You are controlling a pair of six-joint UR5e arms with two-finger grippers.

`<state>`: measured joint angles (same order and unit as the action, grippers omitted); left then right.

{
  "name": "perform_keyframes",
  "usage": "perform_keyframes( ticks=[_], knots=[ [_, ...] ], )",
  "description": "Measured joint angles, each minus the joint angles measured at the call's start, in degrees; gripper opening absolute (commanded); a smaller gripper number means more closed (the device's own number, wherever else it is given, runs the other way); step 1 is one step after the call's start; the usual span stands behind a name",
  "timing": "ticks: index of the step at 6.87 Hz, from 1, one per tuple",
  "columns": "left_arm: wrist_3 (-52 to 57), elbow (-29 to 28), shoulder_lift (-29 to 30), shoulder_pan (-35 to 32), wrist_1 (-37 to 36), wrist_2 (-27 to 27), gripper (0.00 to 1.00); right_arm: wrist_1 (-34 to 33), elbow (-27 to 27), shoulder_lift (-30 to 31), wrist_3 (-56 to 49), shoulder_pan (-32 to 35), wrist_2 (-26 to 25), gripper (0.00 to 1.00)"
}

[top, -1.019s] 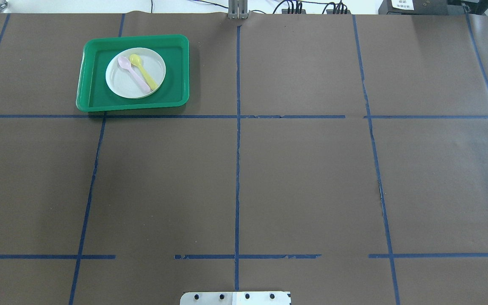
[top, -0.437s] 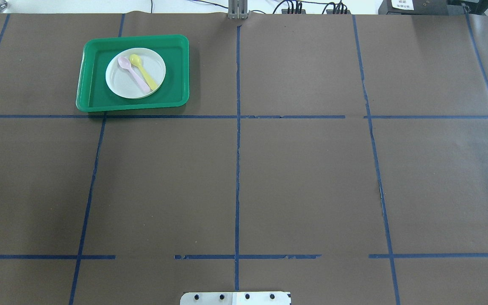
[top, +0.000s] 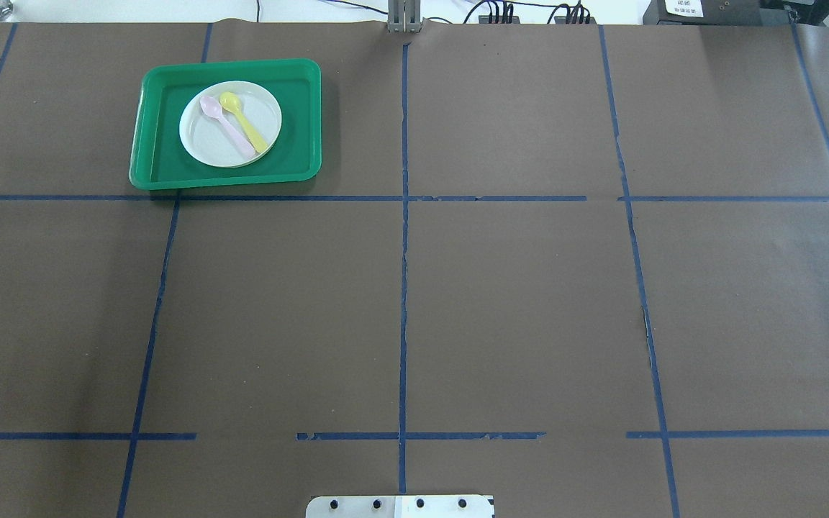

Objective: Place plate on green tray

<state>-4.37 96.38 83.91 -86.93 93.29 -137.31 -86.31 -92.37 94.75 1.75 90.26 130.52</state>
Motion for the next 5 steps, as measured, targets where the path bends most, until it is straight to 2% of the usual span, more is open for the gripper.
perform_keyframes(
  ticks=[5],
  knots=[
    [2.6, 0.6, -0.5, -2.2, -2.4, 3.2, 1.00, 0.1, 0.0, 0.0, 0.0, 0.0, 0.0, 1.00]
  ],
)
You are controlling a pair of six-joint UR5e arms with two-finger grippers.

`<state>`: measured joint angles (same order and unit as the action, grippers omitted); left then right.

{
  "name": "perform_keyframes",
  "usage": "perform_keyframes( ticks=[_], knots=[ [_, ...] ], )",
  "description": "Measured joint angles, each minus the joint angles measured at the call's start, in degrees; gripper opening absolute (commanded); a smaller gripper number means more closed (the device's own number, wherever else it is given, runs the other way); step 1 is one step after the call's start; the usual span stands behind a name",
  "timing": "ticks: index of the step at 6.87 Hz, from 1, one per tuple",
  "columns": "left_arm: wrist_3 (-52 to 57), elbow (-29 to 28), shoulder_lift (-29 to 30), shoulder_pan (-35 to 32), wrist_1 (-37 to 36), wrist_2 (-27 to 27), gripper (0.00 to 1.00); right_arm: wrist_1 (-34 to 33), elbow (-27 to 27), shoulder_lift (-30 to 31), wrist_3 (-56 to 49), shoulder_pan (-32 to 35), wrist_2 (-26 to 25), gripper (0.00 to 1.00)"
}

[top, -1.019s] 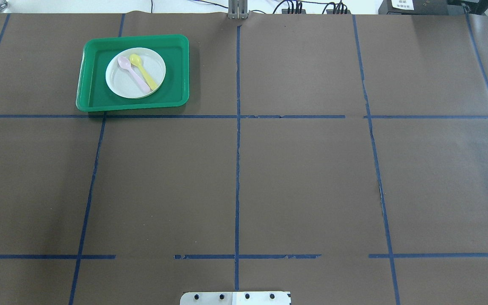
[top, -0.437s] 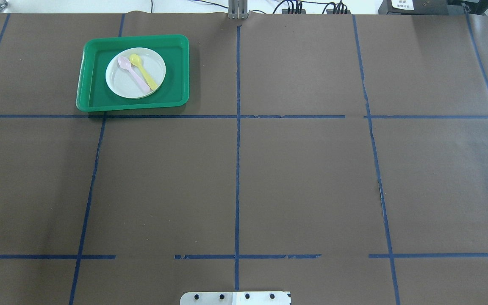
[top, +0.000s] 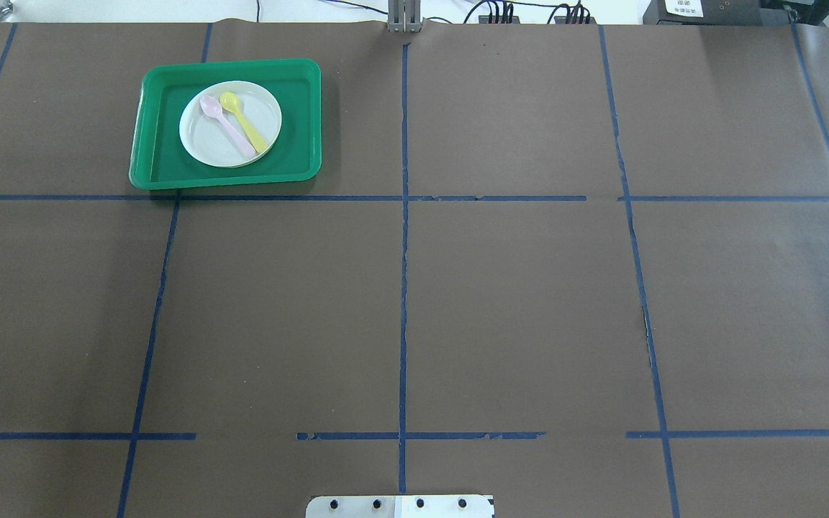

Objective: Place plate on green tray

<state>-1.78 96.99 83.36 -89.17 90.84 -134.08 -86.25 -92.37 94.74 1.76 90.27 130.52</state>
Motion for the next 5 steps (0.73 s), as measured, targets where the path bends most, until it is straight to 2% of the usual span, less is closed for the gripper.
perform_keyframes(
  ticks=[5],
  knots=[
    [3.4, -0.2, -0.5, -0.4, -0.7, -0.1, 1.00, 0.0, 0.0, 0.0, 0.0, 0.0, 0.0, 1.00]
  ],
)
